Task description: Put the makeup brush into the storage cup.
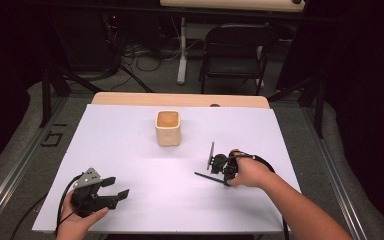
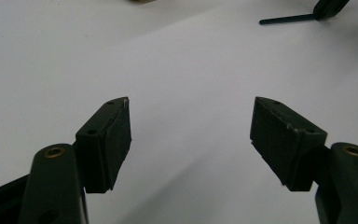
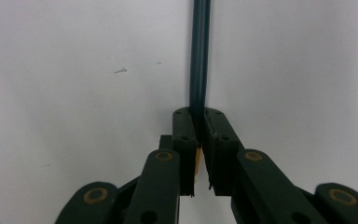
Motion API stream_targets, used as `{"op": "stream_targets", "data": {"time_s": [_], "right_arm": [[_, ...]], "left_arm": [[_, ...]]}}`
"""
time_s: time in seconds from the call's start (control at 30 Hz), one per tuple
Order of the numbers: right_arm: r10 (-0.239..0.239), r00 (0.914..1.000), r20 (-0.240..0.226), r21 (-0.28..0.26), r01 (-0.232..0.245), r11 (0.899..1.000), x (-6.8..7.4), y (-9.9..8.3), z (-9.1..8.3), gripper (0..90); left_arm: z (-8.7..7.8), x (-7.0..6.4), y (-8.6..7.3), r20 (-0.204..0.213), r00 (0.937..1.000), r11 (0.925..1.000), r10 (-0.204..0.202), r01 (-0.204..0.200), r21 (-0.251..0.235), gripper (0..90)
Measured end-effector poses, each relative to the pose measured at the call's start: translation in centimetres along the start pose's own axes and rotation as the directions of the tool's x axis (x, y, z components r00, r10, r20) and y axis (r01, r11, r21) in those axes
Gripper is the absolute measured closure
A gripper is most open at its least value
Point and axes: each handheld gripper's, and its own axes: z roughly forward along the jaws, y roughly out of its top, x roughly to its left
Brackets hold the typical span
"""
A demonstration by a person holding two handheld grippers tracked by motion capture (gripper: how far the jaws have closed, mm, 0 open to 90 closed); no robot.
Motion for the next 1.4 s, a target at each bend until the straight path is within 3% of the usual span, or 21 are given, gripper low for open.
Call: {"op": "stream_targets", "data": {"time_s": [0.97, 1.2, 1.4], "right_arm": [[0.0, 1.0, -0.001, 0.006, 0.0, 1.0, 0.2, 0.1, 0.0, 84.1], [-0.006, 1.0, -0.003, -0.004, 0.006, 1.0, 0.3, -0.1, -0.6, 84.1], [-0.02, 0.9998, 0.004, 0.008, 0.02, 1.0, 0.4, -0.2, -1.6, 84.2]], "left_arm": [[0.0, 0.0, 0.0, 0.001, 1.0, 1.0, 0.003, -0.003, 0.001, 29.5], [0.1, -0.1, 0.1, -0.002, 1.0, 1.0, 0.008, -0.008, 0.003, 29.5], [0.3, -0.4, 0.3, -0.023, 0.9991, 0.9993, 0.037, -0.037, 0.01, 29.5]]}}
